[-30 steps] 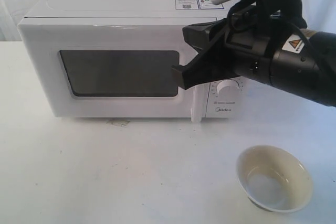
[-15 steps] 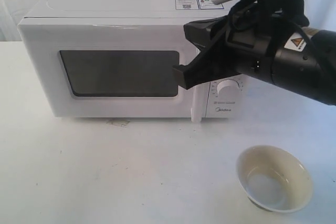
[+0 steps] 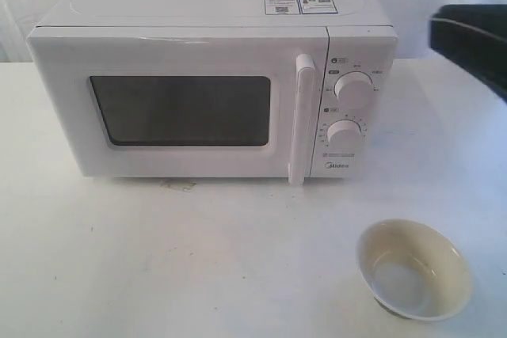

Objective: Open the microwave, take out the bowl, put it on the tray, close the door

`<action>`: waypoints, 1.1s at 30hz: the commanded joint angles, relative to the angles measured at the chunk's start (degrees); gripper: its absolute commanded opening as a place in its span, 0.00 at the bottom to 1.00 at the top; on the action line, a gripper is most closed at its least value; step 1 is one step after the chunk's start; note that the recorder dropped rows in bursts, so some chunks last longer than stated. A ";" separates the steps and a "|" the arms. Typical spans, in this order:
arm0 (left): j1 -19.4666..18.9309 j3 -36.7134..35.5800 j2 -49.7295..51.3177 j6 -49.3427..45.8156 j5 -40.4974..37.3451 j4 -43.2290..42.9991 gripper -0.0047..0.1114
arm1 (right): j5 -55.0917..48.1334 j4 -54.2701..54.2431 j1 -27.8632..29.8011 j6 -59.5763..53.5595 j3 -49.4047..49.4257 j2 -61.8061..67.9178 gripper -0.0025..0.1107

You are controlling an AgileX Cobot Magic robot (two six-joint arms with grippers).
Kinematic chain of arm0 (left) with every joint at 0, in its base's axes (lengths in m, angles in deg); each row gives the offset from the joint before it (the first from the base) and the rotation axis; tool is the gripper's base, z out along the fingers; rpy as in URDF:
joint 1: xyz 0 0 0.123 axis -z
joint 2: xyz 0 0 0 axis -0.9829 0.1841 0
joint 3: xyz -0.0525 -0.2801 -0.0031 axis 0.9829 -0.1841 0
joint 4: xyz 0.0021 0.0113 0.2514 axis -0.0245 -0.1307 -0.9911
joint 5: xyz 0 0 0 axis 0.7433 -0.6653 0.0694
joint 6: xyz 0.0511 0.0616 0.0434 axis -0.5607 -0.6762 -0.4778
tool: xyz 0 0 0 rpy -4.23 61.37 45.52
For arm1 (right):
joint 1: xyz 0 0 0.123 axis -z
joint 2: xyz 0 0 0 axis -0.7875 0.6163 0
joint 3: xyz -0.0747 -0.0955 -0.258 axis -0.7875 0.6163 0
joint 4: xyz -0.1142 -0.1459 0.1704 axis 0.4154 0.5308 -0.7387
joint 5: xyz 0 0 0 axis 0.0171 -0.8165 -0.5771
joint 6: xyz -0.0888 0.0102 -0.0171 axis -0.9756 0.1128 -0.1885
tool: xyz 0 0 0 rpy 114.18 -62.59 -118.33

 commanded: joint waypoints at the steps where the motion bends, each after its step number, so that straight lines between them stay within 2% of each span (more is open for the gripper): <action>1: 0.03 -0.31 -0.29 0.23 -0.25 0.23 0.04 | -0.48 0.65 5.06 -0.13 6.05 -9.42 0.02; 8: 0.03 -0.31 -0.29 0.23 -0.25 0.23 0.04 | -0.11 -1.32 17.04 0.69 16.60 -24.67 0.02; 11: 0.03 -0.31 -0.29 0.23 -0.25 0.23 0.04 | 0.02 -1.32 20.08 3.93 21.52 -30.78 0.02; 16: 0.03 -0.31 -0.29 0.23 -0.25 0.23 0.04 | 0.81 -1.32 20.59 12.51 28.59 -31.72 0.02; 23: 0.03 -0.31 -0.29 0.23 -0.23 0.23 0.04 | 0.91 -1.32 20.59 16.41 36.31 -31.72 0.02; 33: 0.03 -0.31 -0.29 0.23 -0.34 0.23 0.04 | 2.33 0.23 20.46 16.30 36.96 -31.72 0.02</action>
